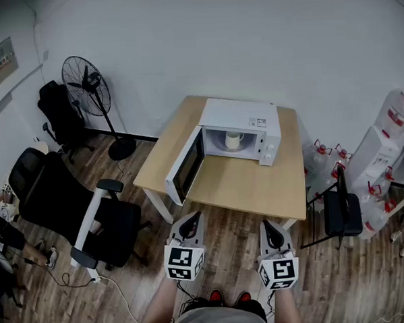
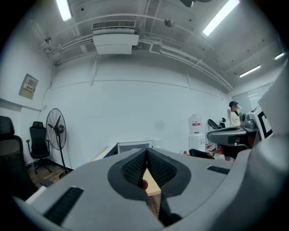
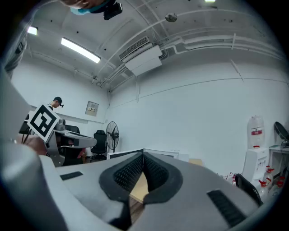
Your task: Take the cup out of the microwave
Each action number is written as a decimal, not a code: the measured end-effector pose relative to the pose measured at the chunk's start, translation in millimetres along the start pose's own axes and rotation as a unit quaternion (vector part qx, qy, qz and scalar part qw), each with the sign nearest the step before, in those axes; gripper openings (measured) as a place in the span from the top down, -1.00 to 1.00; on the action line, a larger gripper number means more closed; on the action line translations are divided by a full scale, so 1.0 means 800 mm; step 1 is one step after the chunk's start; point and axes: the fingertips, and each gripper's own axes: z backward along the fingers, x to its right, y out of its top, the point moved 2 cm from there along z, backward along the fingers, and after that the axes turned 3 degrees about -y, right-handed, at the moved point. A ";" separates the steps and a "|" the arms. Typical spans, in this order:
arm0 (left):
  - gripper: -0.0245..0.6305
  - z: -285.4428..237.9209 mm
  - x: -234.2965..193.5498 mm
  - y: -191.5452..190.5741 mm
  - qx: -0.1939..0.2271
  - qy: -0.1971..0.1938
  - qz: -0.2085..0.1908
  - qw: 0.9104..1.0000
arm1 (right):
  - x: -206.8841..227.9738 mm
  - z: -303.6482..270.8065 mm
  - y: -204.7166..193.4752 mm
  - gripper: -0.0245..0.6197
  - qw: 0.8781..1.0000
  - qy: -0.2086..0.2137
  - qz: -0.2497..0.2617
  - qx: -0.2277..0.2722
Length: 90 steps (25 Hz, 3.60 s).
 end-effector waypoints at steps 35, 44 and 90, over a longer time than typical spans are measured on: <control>0.86 -0.201 -0.118 0.015 -0.006 0.022 -0.008 1.000 | 0.040 -0.261 -0.025 0.87 0.999 0.039 -0.021 -0.005; 0.85 -0.324 -0.160 -0.010 -0.036 0.031 0.007 0.999 | 0.087 -0.388 -0.067 0.87 0.997 0.046 -0.036 -0.041; 0.85 -0.561 -0.240 -0.146 -0.132 0.029 0.041 0.990 | 0.149 -0.729 -0.289 -0.23 0.983 0.025 -0.051 -0.174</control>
